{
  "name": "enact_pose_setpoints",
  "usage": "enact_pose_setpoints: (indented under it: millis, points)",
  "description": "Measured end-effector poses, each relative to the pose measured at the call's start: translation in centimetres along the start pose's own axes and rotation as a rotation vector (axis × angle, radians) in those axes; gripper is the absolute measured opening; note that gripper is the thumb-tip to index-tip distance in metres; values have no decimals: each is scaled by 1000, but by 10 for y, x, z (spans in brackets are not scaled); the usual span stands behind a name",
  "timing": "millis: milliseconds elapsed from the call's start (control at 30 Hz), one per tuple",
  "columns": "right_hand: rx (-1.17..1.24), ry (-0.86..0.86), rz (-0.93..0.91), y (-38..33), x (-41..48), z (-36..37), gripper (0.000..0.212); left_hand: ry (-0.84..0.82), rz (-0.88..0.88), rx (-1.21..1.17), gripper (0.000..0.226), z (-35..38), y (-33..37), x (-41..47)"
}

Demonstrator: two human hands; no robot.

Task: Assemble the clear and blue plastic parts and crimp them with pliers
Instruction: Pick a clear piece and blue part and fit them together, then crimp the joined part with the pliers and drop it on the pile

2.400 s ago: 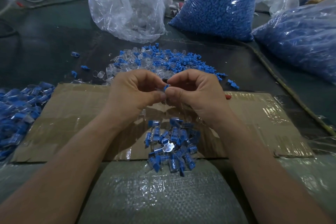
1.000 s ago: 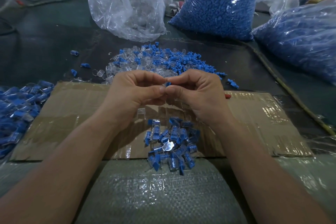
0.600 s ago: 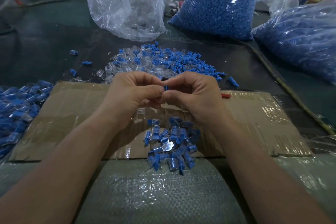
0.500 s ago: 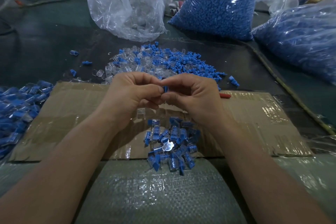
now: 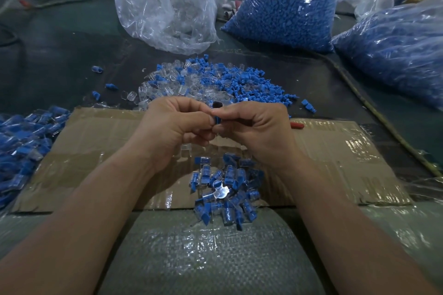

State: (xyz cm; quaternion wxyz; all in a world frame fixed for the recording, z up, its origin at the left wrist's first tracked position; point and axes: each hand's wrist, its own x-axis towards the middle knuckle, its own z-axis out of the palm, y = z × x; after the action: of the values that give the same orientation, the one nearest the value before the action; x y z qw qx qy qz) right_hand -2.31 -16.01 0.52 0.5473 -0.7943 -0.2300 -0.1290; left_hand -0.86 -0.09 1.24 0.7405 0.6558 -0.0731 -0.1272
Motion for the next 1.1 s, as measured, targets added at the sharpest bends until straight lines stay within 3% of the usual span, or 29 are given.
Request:
enact_pose_setpoints:
  millis: [267,400,833,1100]
  points:
    - [33,38,11,2,0,-1,37,-38,-7,-69,6,-2,1,-1]
    - [14,69,23,2,-1,-3,36,-80,-24,-141,11,-4,1,1]
    - [-43,31,6,0,-1,-2,38,-30,-13,-68,5,-1,1,-1]
    - [-123,-22,30,-4,-1,-4,42,-5,5,-37,16,-1,-2,0]
